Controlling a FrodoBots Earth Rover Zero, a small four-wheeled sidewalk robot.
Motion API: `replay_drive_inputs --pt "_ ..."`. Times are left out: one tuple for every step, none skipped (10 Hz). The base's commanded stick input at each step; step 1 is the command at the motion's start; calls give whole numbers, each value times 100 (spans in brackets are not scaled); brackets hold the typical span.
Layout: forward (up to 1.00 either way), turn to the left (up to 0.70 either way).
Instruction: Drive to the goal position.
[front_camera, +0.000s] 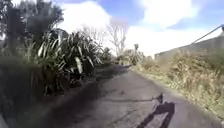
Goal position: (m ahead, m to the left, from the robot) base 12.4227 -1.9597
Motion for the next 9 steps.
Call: replay_drive_inputs --pt "85 0" --pt "85 0" --pt "85 -2" --pt "85 -34" --pt "85 -34" --pt "85 -34" --pt "85 -34" --pt "85 -34" --pt "85 -34"
